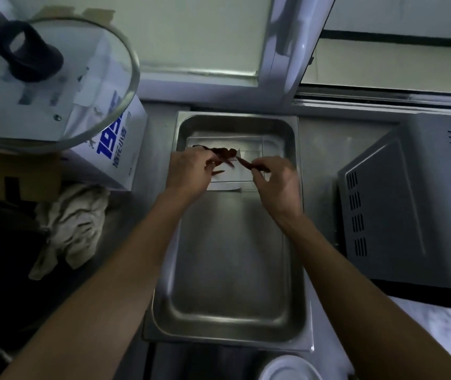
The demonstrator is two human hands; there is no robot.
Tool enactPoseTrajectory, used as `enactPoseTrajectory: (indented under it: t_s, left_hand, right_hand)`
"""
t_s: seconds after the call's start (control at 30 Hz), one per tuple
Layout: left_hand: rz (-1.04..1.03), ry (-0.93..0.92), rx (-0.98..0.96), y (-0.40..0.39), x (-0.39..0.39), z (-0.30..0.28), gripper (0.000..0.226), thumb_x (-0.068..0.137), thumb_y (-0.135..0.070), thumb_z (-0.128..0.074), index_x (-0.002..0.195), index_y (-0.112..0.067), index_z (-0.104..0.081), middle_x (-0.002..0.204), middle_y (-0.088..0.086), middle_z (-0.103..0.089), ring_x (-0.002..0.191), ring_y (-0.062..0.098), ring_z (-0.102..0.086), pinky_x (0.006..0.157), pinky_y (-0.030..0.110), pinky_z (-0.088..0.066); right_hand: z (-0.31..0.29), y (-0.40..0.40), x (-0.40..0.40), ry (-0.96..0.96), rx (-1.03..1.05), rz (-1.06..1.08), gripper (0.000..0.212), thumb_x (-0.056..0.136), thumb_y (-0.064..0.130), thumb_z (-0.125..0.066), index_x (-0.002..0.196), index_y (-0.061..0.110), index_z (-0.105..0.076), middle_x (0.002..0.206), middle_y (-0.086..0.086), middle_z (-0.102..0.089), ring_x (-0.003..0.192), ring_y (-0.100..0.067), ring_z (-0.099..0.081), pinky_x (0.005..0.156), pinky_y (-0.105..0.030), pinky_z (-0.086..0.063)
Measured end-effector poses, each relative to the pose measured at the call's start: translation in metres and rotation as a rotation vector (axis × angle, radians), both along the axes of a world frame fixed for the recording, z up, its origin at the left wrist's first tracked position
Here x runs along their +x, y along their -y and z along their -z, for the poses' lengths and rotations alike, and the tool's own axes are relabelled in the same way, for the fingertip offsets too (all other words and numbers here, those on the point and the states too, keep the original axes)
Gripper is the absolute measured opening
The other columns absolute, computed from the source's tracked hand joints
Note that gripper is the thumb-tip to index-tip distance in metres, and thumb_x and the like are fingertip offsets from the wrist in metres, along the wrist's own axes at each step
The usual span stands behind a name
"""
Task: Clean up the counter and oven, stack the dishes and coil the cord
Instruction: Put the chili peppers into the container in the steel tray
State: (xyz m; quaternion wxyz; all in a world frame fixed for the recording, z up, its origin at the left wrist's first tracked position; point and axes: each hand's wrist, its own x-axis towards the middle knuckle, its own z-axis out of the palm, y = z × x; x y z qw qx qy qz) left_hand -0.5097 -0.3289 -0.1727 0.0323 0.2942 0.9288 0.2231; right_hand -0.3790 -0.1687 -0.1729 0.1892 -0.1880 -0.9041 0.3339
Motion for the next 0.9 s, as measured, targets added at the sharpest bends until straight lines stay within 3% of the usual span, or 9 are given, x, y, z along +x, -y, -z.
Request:
enactPoseTrajectory:
  t_s: [0.23, 0.37, 0.47, 0.67, 0.9]
  left_hand:
    - [0.082, 0.007, -0.093, -0.022, -0.035, 0.028, 0.015, 0.093, -0.026, -0.063, 0.103, -0.025, -0.075, 0.098, -0.001, -0.07, 0.093, 0.021, -0.062, 0.089, 0.045, -0.048]
    - [0.113, -0.021, -0.16, -0.023, -0.039, 0.038, 0.017, 0.094, -0.03, -0.062, 0.106, -0.026, -0.073, 0.101, -0.001, -0.068, 0.1, 0.023, -0.058, 0.09, 0.042, -0.04]
    - [0.124, -0.008, -0.129, -0.018, -0.038, 0.04, 0.017, 0.095, -0.023, -0.062, 0.109, -0.022, -0.072, 0.106, 0.002, -0.068, 0.105, 0.023, -0.056, 0.095, 0.043, -0.039]
    - [0.082, -0.096, -0.053, -0.002, -0.039, 0.037, 0.021, 0.094, -0.019, -0.058, 0.111, -0.018, -0.071, 0.109, 0.001, -0.069, 0.108, 0.022, -0.055, 0.086, 0.034, -0.03]
    - [0.025, -0.071, -0.005, 0.015, -0.03, 0.03, 0.022, 0.095, -0.018, -0.054, 0.11, -0.015, -0.07, 0.105, 0.004, -0.068, 0.097, 0.024, -0.055, 0.081, 0.038, -0.035]
  right_hand:
    - [0.031, -0.014, -0.035, 0.039, 0.053, -0.019, 0.017, 0.091, 0.014, -0.069, 0.107, 0.016, -0.073, 0.101, -0.001, -0.07, 0.097, -0.016, -0.06, 0.085, -0.038, -0.054]
    - [0.044, -0.015, -0.04, 0.087, 0.075, -0.051, 0.018, 0.09, 0.017, -0.069, 0.108, 0.02, -0.073, 0.099, 0.002, -0.071, 0.096, -0.015, -0.059, 0.084, -0.04, -0.052]
    - [0.045, -0.012, -0.042, 0.088, 0.071, -0.058, 0.018, 0.089, 0.016, -0.07, 0.105, 0.021, -0.074, 0.095, 0.003, -0.071, 0.093, -0.016, -0.058, 0.081, -0.042, -0.051]
    - [0.041, 0.0, -0.052, 0.113, 0.073, -0.085, 0.022, 0.085, 0.014, -0.072, 0.105, 0.023, -0.075, 0.096, 0.002, -0.074, 0.095, -0.022, -0.061, 0.082, -0.048, -0.049]
    - [0.042, 0.021, -0.063, 0.2, 0.131, -0.135, 0.018, 0.087, 0.015, -0.071, 0.103, 0.022, -0.076, 0.1, 0.003, -0.075, 0.095, -0.022, -0.061, 0.086, -0.038, -0.039]
